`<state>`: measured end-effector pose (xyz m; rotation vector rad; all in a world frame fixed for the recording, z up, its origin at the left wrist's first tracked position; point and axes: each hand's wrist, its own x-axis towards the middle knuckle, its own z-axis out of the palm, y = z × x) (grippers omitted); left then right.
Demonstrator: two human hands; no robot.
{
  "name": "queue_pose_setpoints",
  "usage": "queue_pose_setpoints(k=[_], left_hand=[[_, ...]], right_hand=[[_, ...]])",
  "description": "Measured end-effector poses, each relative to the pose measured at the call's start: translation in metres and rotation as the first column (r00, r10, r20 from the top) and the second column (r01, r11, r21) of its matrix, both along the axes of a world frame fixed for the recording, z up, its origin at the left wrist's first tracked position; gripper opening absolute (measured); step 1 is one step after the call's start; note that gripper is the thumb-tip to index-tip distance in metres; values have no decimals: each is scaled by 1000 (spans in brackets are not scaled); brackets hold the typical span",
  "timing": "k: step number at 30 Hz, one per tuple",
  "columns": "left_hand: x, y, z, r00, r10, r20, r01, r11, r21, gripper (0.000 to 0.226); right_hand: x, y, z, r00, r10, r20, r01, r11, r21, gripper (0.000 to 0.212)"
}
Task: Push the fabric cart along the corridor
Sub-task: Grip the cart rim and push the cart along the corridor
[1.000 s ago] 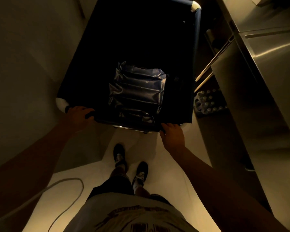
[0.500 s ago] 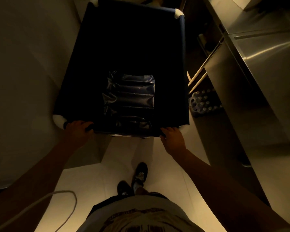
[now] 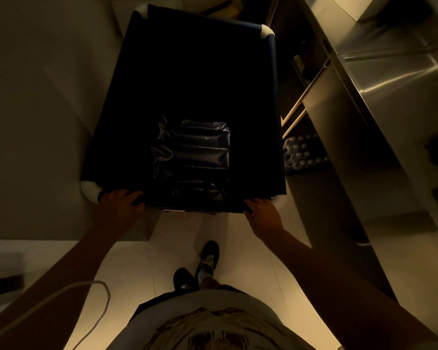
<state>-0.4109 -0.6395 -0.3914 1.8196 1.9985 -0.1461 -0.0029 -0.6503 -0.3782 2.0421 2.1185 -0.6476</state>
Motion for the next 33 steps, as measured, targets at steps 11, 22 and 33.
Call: queue_pose_setpoints(k=[11, 22, 33], left_hand=[[8, -20, 5, 998, -19, -59, 16, 998, -61, 55], [30, -58, -10, 998, 65, 0, -65, 995, 76, 53], [48, -81, -19, 992, 117, -48, -113, 991, 73, 53]], right_hand=[[4, -4, -2, 998, -42, 46, 45, 997, -65, 42], [16, 12, 0, 999, -40, 9, 40, 998, -45, 43], [28, 35, 1, 999, 31, -13, -32, 999, -35, 44]])
